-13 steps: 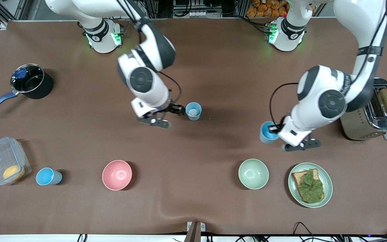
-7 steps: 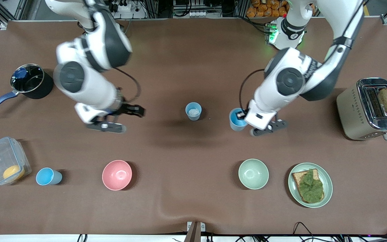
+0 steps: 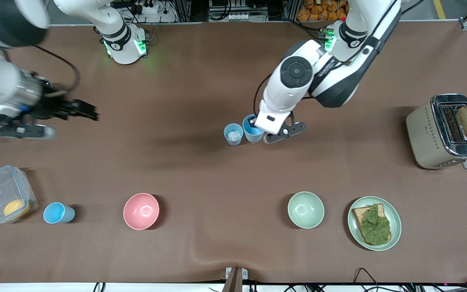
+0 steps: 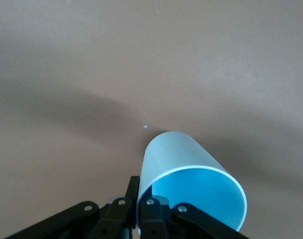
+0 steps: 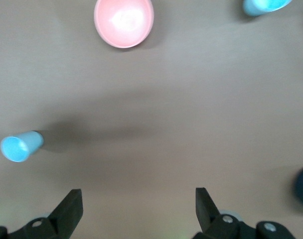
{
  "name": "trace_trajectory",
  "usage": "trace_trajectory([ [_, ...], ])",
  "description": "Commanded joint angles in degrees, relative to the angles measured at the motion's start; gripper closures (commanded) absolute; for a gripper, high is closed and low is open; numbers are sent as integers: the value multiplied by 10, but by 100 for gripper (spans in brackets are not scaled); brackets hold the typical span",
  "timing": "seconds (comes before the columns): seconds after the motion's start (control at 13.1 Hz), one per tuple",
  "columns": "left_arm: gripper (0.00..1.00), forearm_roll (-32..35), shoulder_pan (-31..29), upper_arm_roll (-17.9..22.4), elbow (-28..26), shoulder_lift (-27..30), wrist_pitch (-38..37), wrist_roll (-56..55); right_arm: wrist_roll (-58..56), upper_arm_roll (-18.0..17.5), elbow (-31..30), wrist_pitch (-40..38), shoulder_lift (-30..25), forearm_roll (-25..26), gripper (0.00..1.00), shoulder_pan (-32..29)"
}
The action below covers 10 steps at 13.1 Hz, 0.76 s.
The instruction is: Stack blue cups with both arms
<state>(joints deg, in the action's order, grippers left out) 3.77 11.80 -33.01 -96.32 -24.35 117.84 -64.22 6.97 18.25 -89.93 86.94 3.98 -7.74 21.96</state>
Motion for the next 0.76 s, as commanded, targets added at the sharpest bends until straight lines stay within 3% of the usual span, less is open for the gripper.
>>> trace_trajectory([
  [0.0, 100, -13, 35, 1, 3, -27, 33, -24, -7, -186, -15, -5, -44, 40, 0, -175],
  [0.08, 100, -5, 43, 1, 3, -40, 41, -27, -22, -219, -15, -5, -49, 40, 0, -213],
  [0.15, 100, -3, 48, 2, 3, -46, 42, -27, -38, -224, -16, -4, -51, 40, 0, -221],
  [0.69, 100, -1, 68, 6, 1, -87, 79, -36, -40, -220, -12, 1, -42, 54, 0, -226],
])
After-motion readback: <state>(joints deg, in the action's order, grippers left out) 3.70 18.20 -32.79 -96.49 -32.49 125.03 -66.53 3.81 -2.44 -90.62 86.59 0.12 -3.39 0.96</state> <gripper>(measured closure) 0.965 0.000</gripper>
